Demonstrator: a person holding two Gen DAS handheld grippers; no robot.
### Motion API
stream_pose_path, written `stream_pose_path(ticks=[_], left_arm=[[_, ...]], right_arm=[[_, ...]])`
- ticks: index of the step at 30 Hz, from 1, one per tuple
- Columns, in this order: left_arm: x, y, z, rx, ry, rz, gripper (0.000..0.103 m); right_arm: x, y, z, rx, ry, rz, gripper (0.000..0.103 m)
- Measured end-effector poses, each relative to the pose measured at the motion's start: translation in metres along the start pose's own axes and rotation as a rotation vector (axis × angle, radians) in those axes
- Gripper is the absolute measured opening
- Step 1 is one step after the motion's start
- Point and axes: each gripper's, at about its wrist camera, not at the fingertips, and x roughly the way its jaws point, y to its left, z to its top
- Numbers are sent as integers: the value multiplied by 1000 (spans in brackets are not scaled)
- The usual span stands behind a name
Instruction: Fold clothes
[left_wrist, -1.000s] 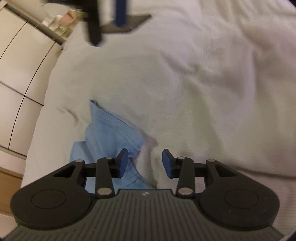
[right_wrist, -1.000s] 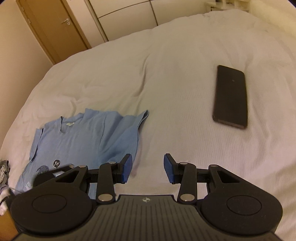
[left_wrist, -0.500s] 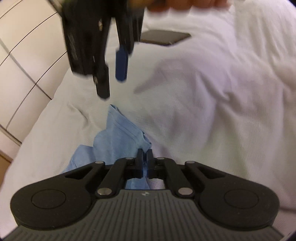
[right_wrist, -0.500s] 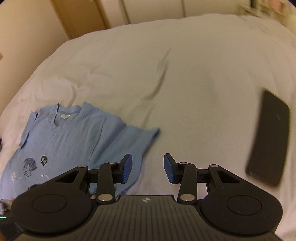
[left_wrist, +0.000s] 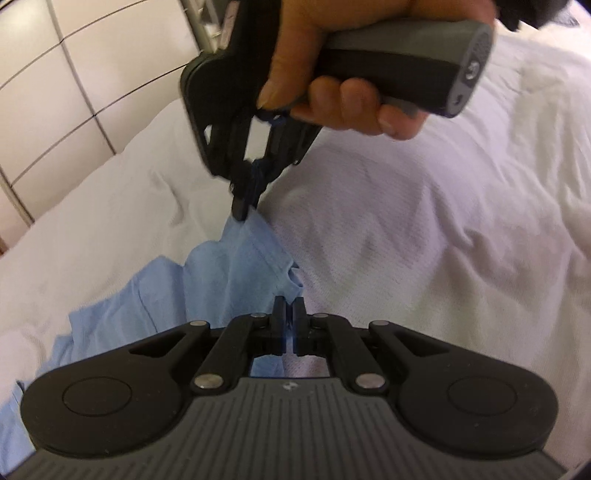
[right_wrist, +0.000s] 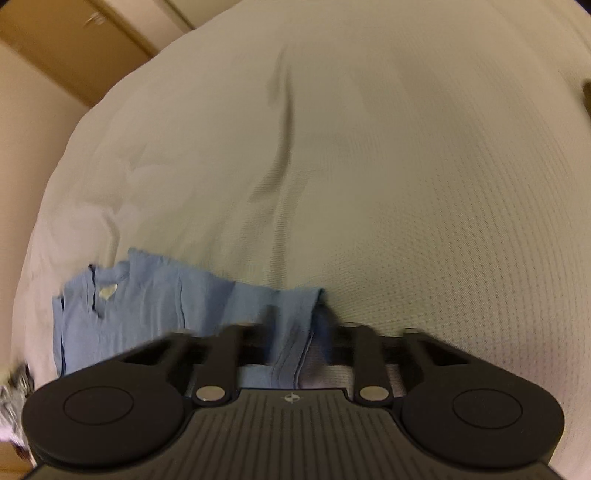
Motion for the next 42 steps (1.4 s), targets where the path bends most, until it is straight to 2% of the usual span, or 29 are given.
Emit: stream_pose_path(ticks=[2, 4, 8, 9, 11, 12, 13, 15, 18, 22, 27, 31, 34, 38, 40, 42], left_arm=[[-6, 13, 1, -97, 2, 8, 1], [-14, 30, -2, -251, 1, 21, 1], [-28, 77, -27, -681, 13, 36, 1], [-30, 90, -38, -811, 28, 36, 1], [-31, 111, -66, -1065, 69, 29, 0], [-31, 118, -79, -1165, 88, 33, 0], [-32, 124, -90, -1237, 99, 32, 0], [-33, 129, -103, -1304, 99, 18, 1], [-34, 132, -109, -1341, 89, -7, 1], [-36, 136, -117, -1389, 78, -39, 2], [-30, 135, -122, -1381, 144, -95, 5], [-41, 136, -114, -1294, 126, -99, 5], [-44, 137, -103, -1224, 94, -107, 7], [-28, 136, -88, -1147, 90, -152, 10], [-12, 129, -82, -1102, 135, -184, 10], [4, 122, -76, -1059, 181, -209, 10]], right_arm=[[-6, 8, 2, -10, -14, -15, 4], [-15, 25, 5, -50, -31, -27, 4], [-19, 84, 7, -196, -32, 0, 4], [-15, 99, 8, -232, -22, 30, 12], [-5, 121, 10, -280, 8, 131, 15], [-3, 128, 11, -293, 4, 164, 22], [-3, 133, 12, -305, -18, 161, 23], [-3, 133, 13, -313, -45, 130, 23], [4, 117, 8, -329, -23, 68, 23], [17, 107, -3, -486, 6, -21, 24], [29, 101, -10, -551, 42, -76, 25], [31, 94, -12, -493, 33, -104, 30], [35, 87, -13, -422, 43, -72, 39], [49, 83, -12, -350, 62, -47, 40], [57, 80, -10, -315, 81, -48, 39], [64, 80, -7, -334, 96, -70, 25]])
